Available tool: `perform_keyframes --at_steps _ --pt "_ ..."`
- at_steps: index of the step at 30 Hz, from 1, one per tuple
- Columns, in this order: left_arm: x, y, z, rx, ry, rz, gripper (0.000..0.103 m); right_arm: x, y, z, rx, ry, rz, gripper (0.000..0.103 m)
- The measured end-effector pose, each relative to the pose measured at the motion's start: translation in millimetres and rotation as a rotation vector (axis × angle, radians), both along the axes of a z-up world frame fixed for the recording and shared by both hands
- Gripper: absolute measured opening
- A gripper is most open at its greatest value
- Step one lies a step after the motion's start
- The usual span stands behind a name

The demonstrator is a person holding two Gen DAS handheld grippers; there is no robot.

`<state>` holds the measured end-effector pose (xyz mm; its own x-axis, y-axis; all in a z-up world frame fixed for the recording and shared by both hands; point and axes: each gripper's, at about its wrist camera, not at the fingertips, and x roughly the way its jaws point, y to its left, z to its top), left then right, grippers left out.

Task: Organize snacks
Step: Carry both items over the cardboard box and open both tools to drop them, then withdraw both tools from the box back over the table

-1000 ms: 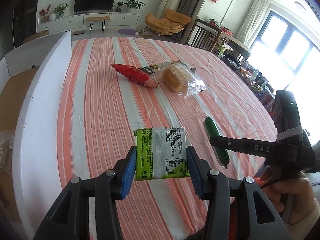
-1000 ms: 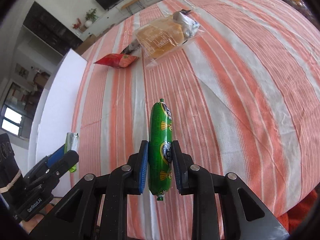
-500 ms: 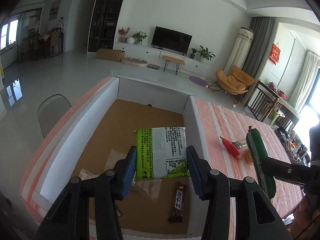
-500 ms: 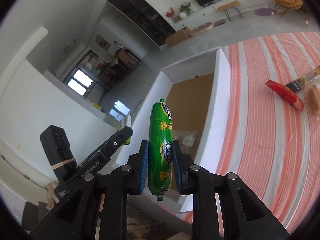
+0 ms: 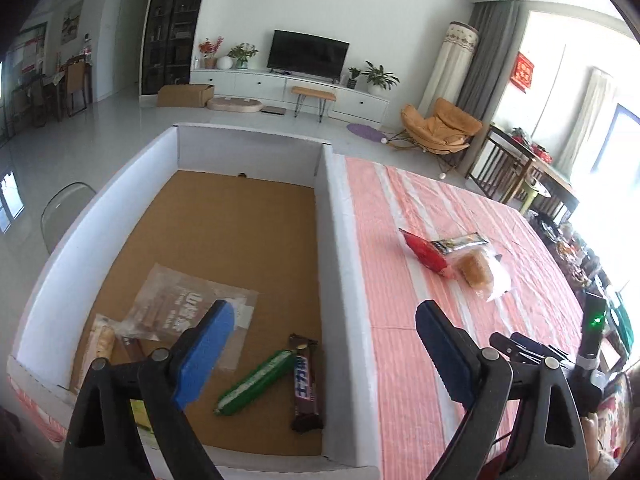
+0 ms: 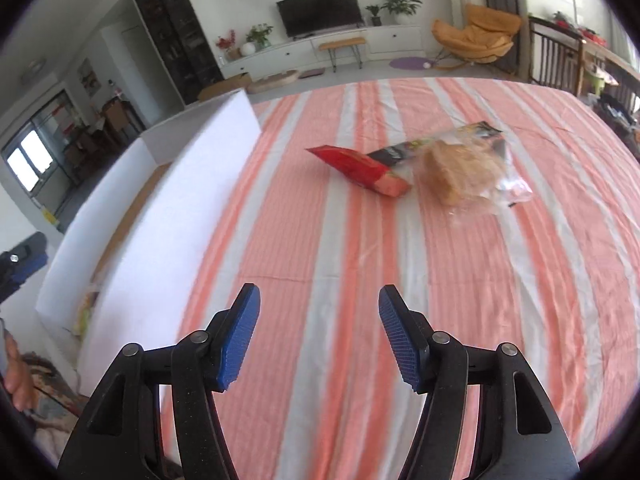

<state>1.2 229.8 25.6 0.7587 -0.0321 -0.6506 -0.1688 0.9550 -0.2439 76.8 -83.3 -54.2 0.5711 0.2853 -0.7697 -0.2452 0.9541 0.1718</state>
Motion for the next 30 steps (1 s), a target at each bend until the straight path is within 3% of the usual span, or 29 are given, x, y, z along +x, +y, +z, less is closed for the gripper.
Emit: perform_keyframes --at_steps 4,7,14,20,22,30 --pt "27 -72 1 -0.082 0.02 -0.238 0.102 16 -78 -26 -0.006 0.036 -0.239 0.067" --pt "58 -114 -22 -0.093 0.076 -0.303 0.102 16 -100 -24 0.101 0.037 -0.315 0.067" --pt "113 -150 -103 0.041 0.212 -0.213 0.102 24 -82 -35 -0.004 0.02 -0.307 0.066" --pt "133 -151 -140 0.197 0.26 -0.184 0.102 24 -86 -40 -0.015 0.028 -0.319 0.065" --pt "133 -154 -139 0.228 0.248 -0.189 0.101 24 -85 -41 -0.016 0.029 -0.317 0.066" --pt "134 -155 -142 0.224 0.235 -0.178 0.103 25 -81 -42 -0.028 0.032 -0.297 0.074"
